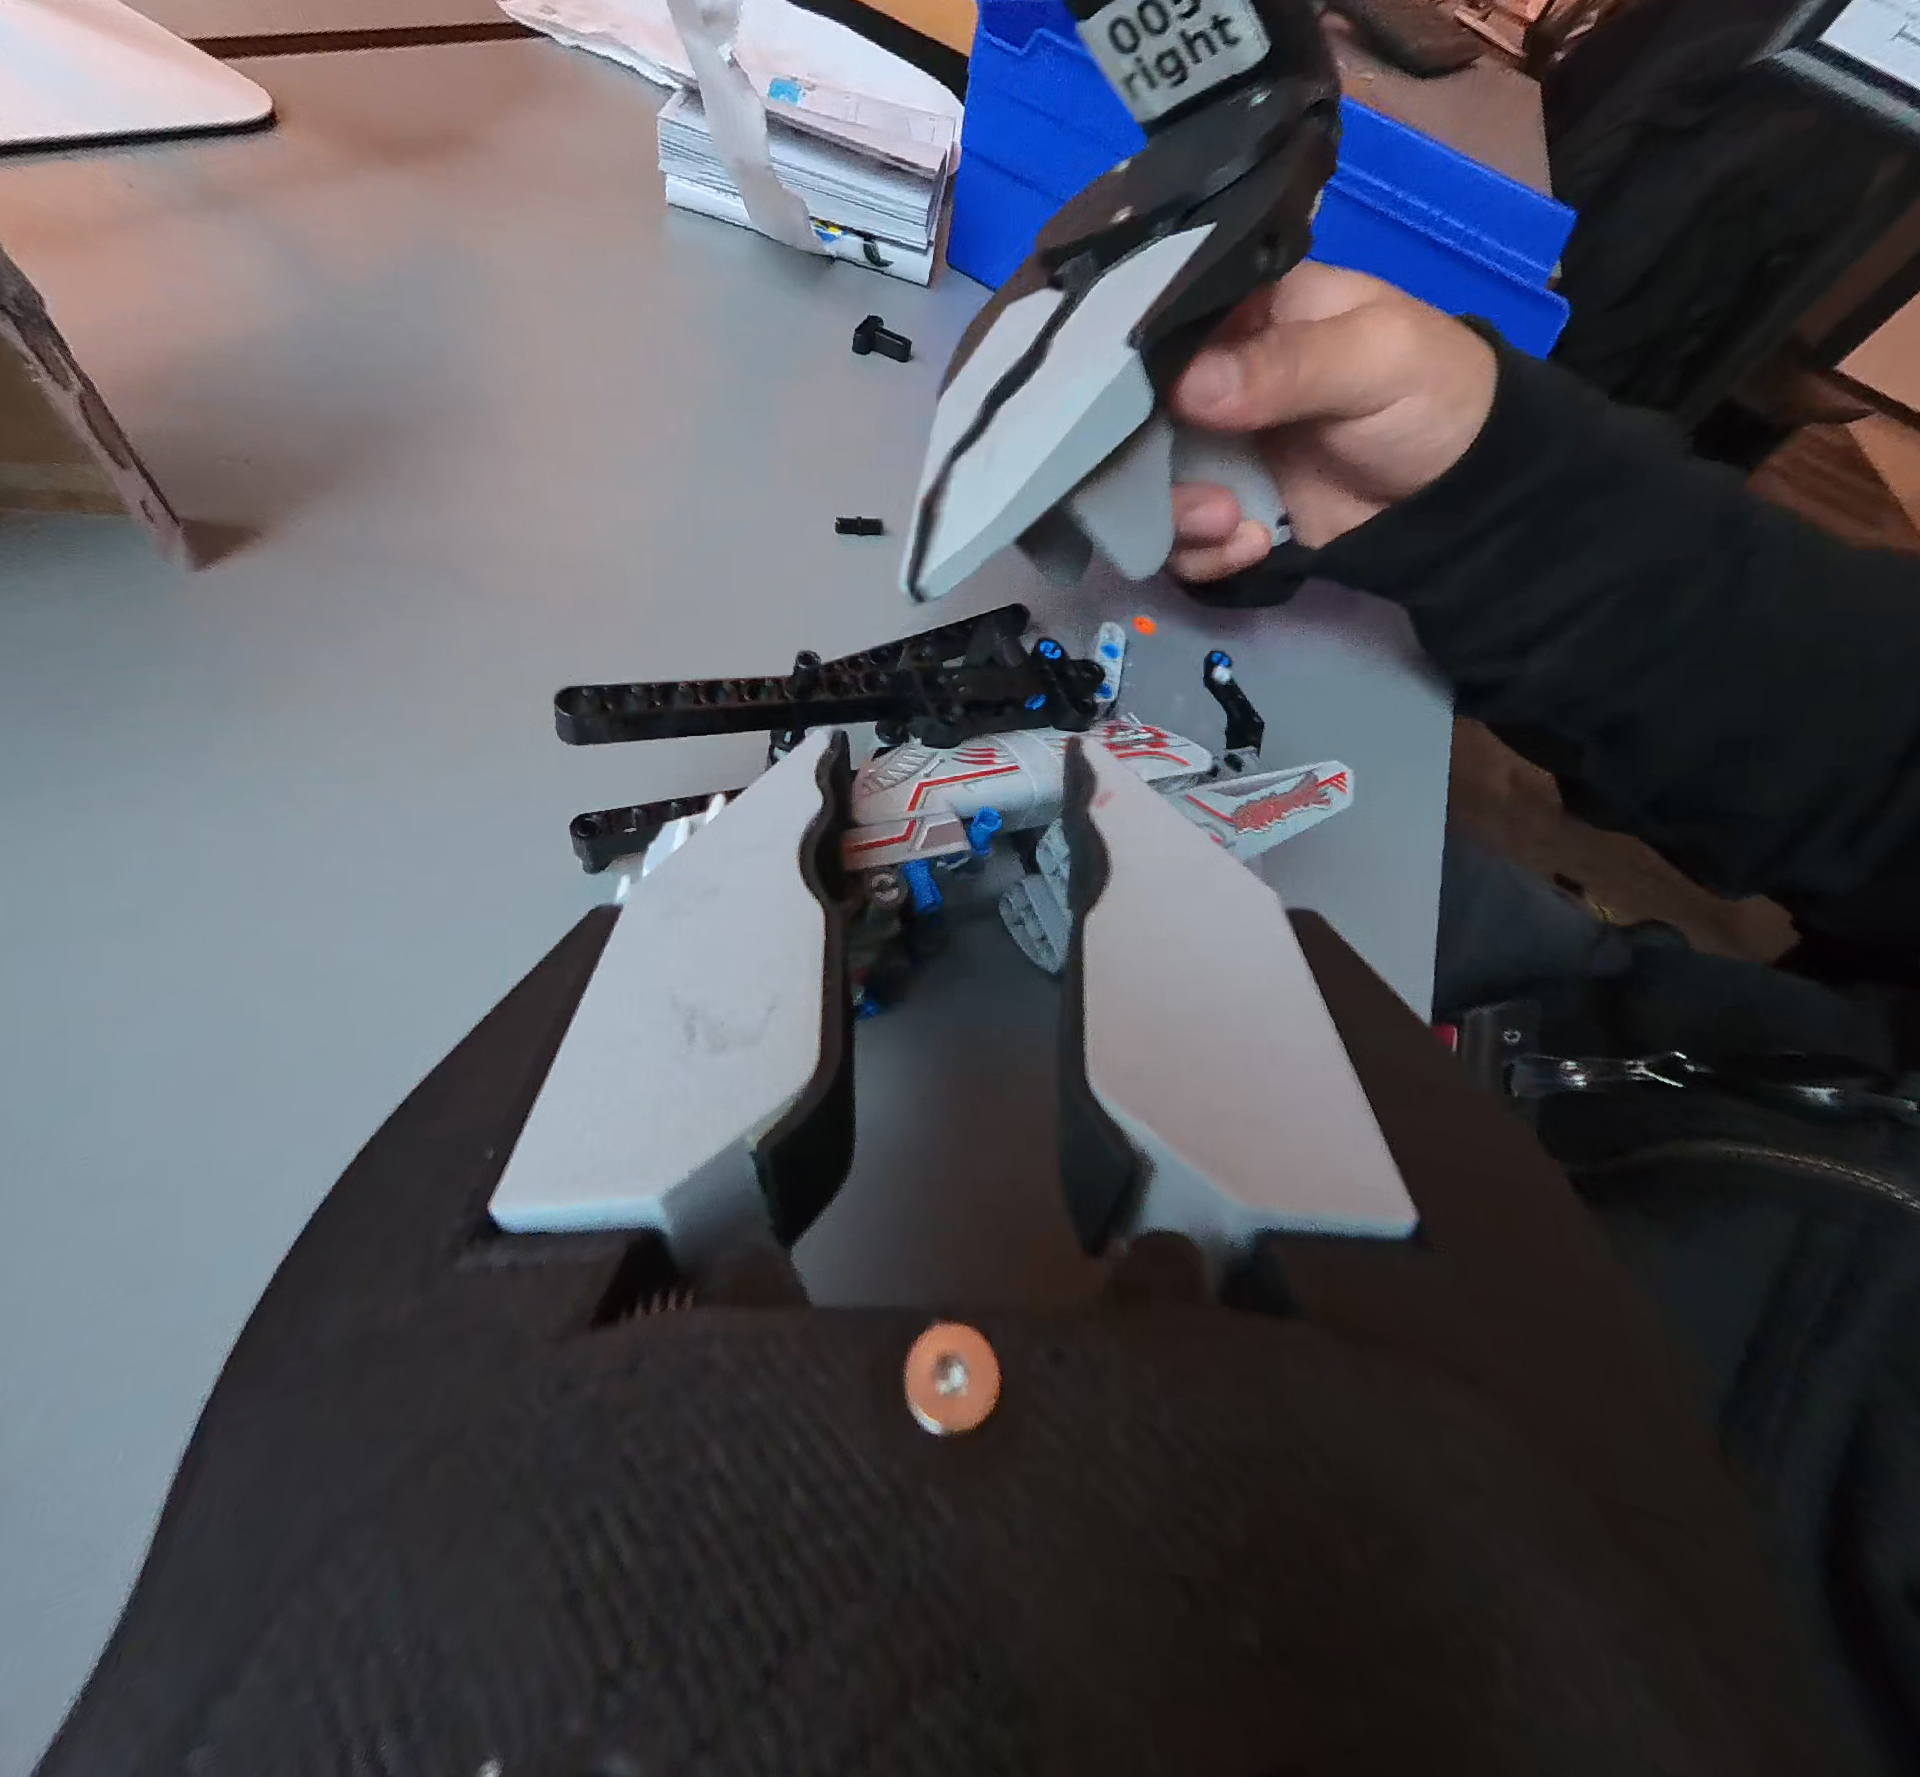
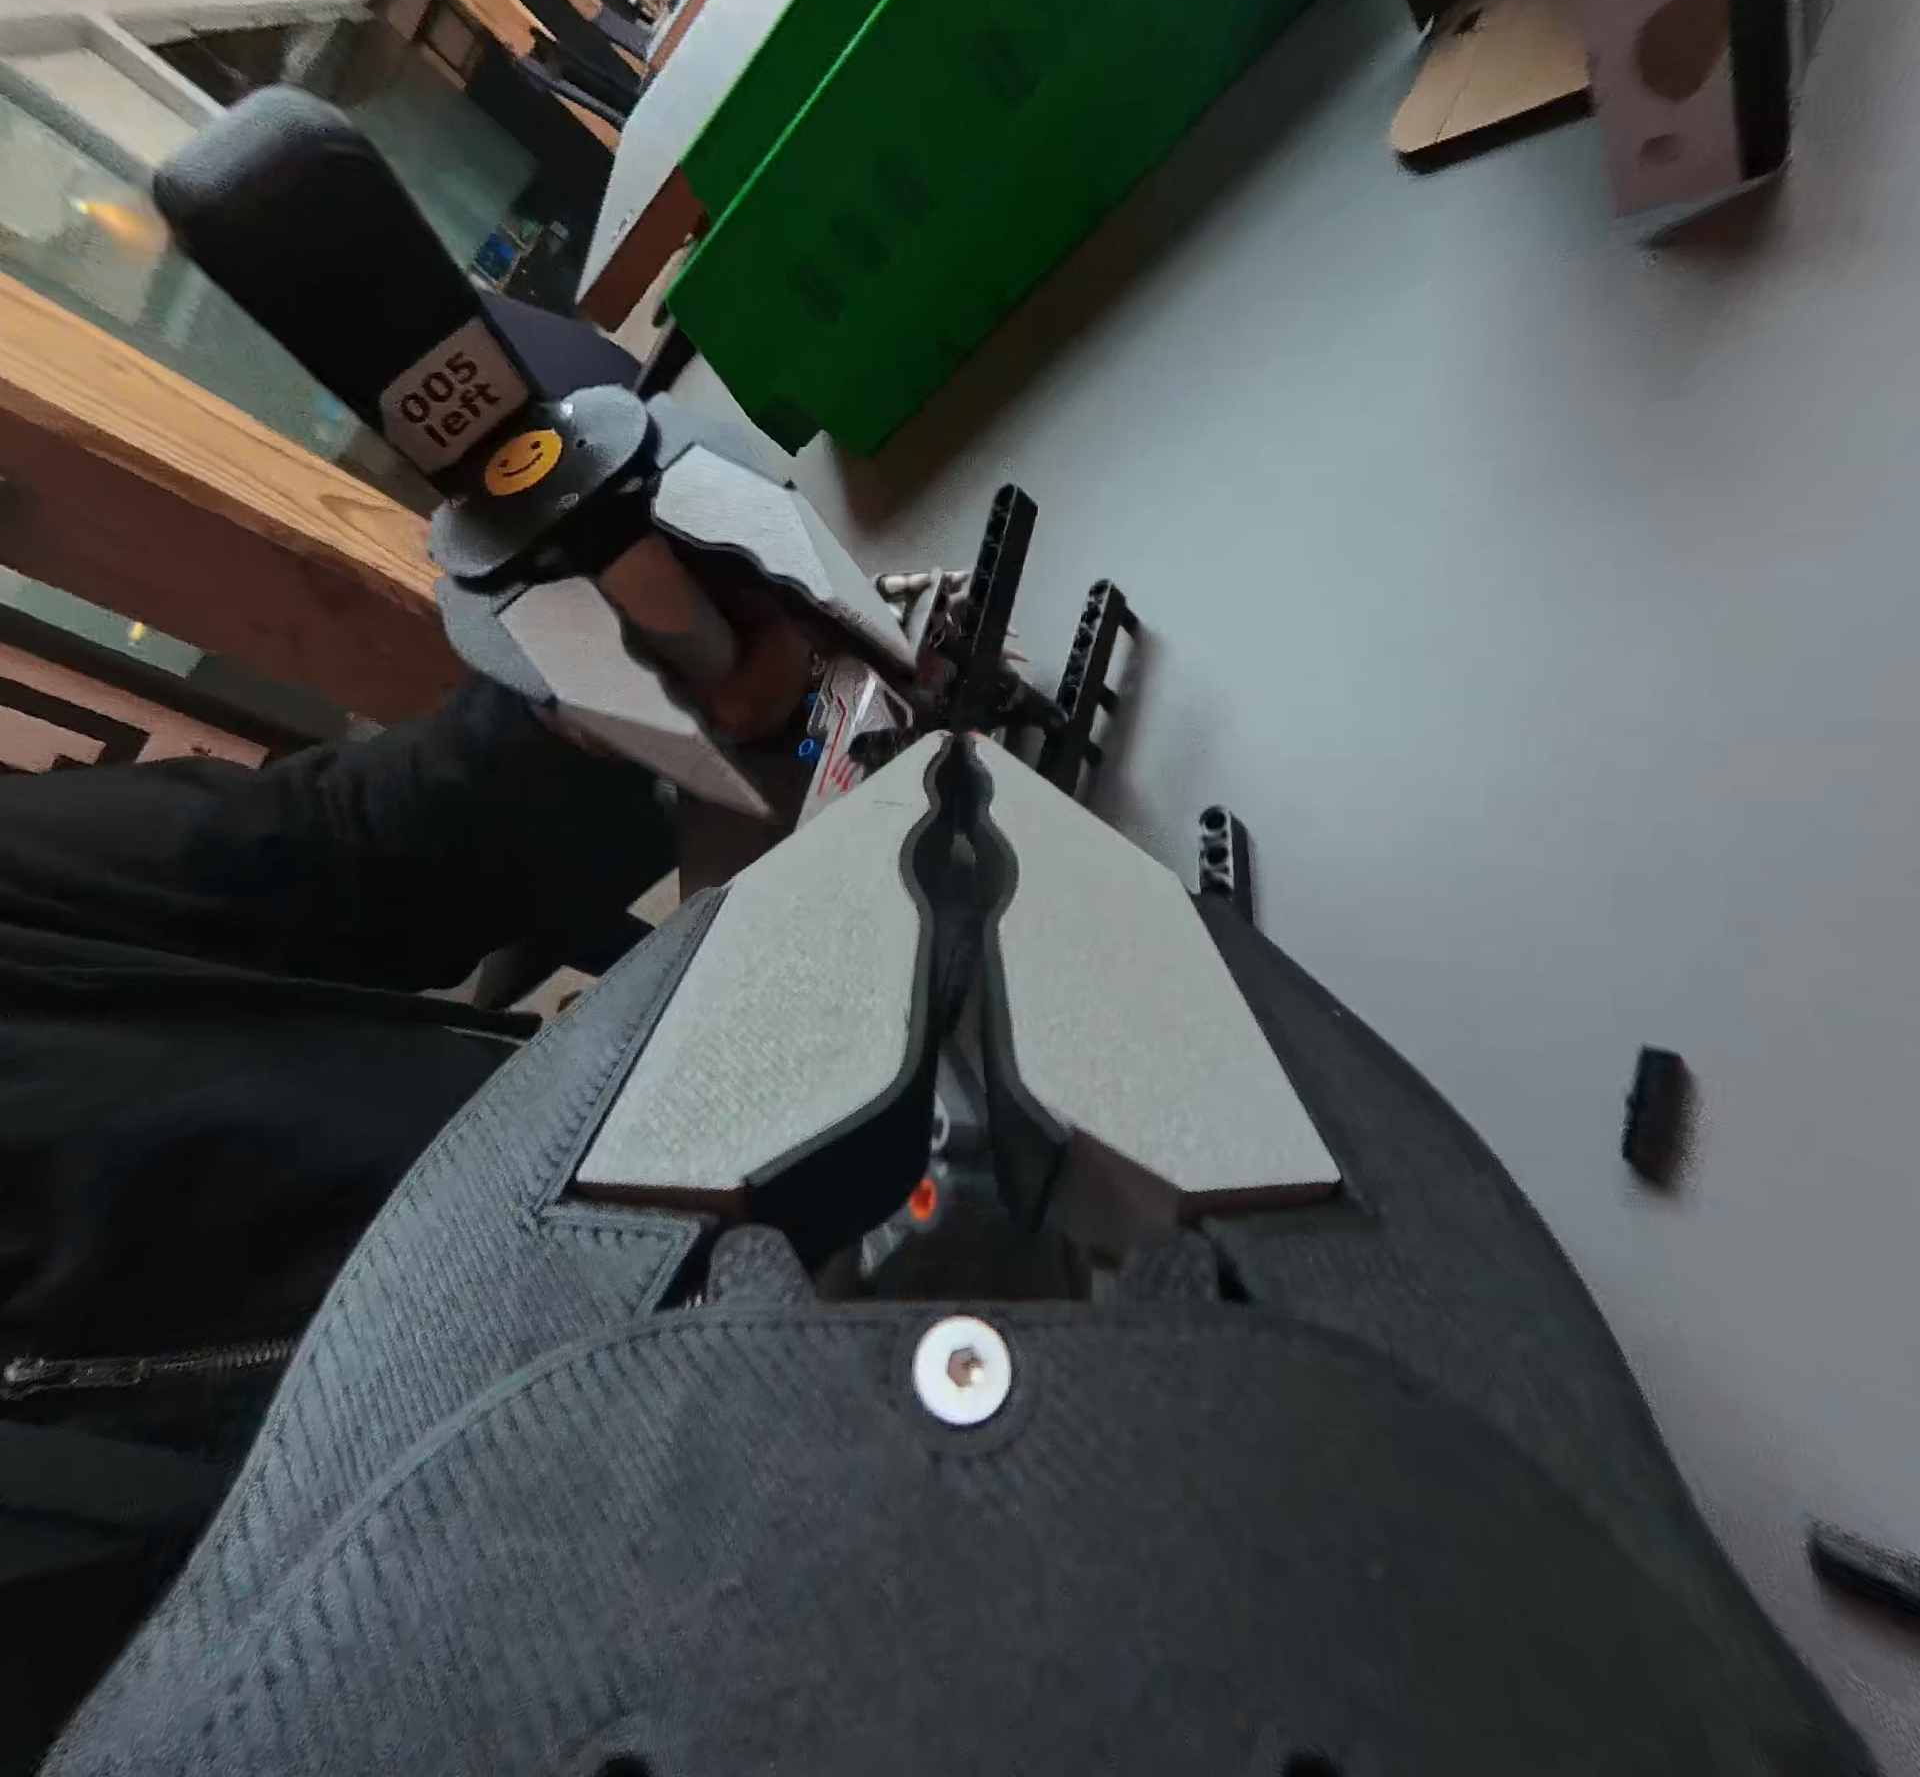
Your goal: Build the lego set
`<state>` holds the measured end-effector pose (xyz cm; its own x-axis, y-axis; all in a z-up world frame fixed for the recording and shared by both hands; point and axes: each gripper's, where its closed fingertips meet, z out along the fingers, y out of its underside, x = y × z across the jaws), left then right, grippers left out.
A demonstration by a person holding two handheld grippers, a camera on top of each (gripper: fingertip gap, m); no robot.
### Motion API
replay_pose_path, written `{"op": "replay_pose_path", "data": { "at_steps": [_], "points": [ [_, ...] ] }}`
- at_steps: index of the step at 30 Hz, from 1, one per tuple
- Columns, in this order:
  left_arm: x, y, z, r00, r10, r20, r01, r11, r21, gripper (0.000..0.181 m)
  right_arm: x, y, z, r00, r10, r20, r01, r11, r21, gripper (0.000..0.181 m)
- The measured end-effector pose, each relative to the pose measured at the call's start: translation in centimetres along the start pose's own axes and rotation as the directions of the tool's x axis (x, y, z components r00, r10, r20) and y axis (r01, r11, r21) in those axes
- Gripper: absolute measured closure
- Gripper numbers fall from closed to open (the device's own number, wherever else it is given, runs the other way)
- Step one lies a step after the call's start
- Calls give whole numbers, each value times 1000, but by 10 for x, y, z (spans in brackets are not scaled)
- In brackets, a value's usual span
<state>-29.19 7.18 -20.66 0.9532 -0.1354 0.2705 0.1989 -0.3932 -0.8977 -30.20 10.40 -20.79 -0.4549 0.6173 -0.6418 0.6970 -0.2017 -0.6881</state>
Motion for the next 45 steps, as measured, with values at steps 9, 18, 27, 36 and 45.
{"op": "replay_pose_path", "data": {
  "at_steps": [9,18,27,36,45],
  "points": [
    [5,-1,-2,998,-38,47,45,985,-164,128,3,51,-40,976,-165,-142,125,958,-257,143],
    [3,7,21,991,35,126,20,914,-406,118,2,85,-47,961,-201,-190,114,914,-390,107],
    [4,10,36,961,226,159,-105,833,-543,135,-11,96,-35,972,-205,-117,140,898,-417,135],
    [-4,3,35,939,315,138,-237,884,-402,139,-15,90,-31,969,-203,-138,142,923,-358,139],
    [-15,-2,8,890,247,384,-238,969,-71,139,-24,70,-10,990,138,39,-134,986,-97,123]
  ]
}}
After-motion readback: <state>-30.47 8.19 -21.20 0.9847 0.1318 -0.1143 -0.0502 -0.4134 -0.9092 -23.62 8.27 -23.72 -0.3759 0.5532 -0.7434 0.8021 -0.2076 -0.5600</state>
